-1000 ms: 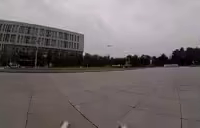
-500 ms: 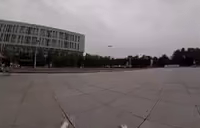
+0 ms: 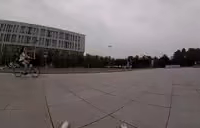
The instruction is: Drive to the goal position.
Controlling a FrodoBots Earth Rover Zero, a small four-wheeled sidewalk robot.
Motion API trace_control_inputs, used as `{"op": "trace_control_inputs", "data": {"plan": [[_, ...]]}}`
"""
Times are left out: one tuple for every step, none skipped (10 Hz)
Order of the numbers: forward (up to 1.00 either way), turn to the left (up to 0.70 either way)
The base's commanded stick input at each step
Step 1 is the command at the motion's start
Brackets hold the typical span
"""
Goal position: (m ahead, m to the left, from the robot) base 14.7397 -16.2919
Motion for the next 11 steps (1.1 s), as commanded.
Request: {"op": "trace_control_inputs", "data": {"plan": [[0.70, 0.00], [0.70, -0.08], [0.70, -0.33], [0.70, -0.33], [0.70, -0.33], [0.70, -0.33], [0.70, -0.30], [0.70, -0.07], [0.70, -0.04], [0.70, -0.01], [0.70, 0.00]]}}
